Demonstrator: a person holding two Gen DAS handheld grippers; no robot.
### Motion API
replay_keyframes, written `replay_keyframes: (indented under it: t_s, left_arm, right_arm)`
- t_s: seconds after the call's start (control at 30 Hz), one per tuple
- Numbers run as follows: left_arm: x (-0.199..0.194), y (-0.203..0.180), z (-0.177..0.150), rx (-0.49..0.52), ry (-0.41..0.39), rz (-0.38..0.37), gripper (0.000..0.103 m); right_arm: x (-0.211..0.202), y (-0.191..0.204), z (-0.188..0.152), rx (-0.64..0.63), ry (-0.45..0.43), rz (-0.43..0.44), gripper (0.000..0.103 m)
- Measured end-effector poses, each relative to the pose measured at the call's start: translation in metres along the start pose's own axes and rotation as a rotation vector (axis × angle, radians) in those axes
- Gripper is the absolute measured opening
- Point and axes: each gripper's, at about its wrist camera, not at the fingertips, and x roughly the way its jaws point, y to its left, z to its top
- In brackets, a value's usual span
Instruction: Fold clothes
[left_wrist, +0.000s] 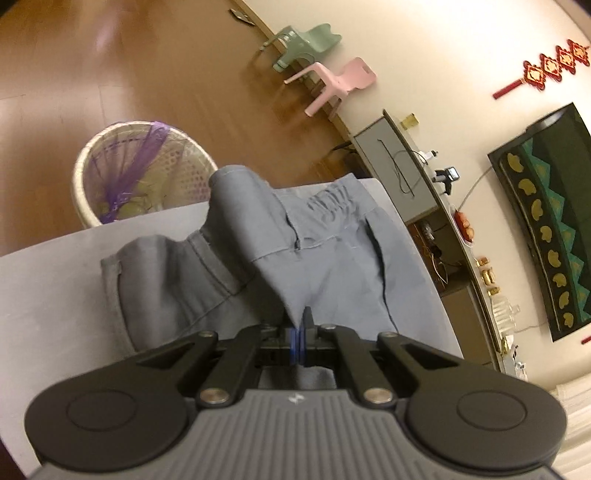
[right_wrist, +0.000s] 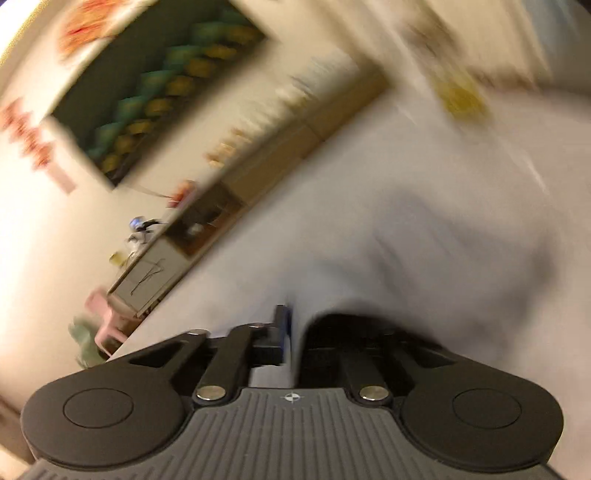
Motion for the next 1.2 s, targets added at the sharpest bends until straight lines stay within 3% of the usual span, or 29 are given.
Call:
replay_keyframes:
  t_s: [0.03,0.17,0.2,0.23,0.27,0.33,0.43,0.5,0.6,0.67,0.73,0.9,1.07,1.2]
  left_arm:
    - [-0.001,0.002,0.000,-0.001,-0.002,0.007,0.001]
    - [-0.001,0.007,-0.001,-0.008,-0.005,0.034,0.001]
    - [-0.002,0.008,-0.001,-0.010,-0.008,0.036,0.001]
    - [-0.004,0.008,-0.001,-0.015,-0.016,0.034,0.001]
    - [-0.006,0.009,-0.002,-0.020,-0.024,0.033,0.002]
    - [-0.010,0.011,-0.003,-0.031,-0.040,0.029,0.002]
    - [-0.019,0.022,-0.002,-0.081,-0.072,0.034,0.002]
    - [-0.021,0.025,0.002,-0.092,-0.092,0.047,0.002]
    - [-0.022,0.022,0.002,-0.070,-0.099,0.060,0.001]
    - [-0.022,0.019,0.002,-0.053,-0.100,0.066,0.001]
    - [-0.023,0.019,0.000,-0.056,-0.101,0.068,0.002]
    - [-0.024,0.022,0.000,-0.070,-0.109,0.053,0.002]
    - [-0.035,0.032,0.005,-0.122,-0.150,0.030,0.002]
    - [-0.026,0.043,0.005,-0.169,-0.104,0.121,0.002]
  right_arm:
    - [-0.001,-0.012,0.001,0.051,-0.007,0.011,0.048]
    - [0.004,-0.036,0.018,0.167,-0.030,0.038,0.046]
    - [0.007,-0.041,0.024,0.175,-0.022,0.033,0.034]
    - [0.009,-0.041,0.032,0.157,-0.014,0.018,0.012]
    - [0.003,-0.025,0.043,0.079,-0.048,0.024,0.005]
    - [-0.014,0.011,0.064,-0.097,-0.130,0.041,0.004]
    - [-0.070,0.054,0.067,-0.297,-0.273,0.186,0.004]
    - [-0.077,0.048,0.063,-0.278,-0.229,0.193,0.005]
    - [-0.044,0.005,0.043,-0.164,-0.041,0.046,0.005]
    - [-0.024,-0.028,0.025,-0.079,0.036,-0.033,0.005]
    - [-0.017,-0.043,0.013,-0.030,0.056,-0.042,0.005]
    - [-0.002,-0.046,0.019,0.013,0.054,-0.018,0.006]
    - [-0.003,-0.054,0.026,-0.070,0.056,-0.140,0.000]
    - [-0.016,-0.069,0.023,-0.048,0.089,-0.147,0.000]
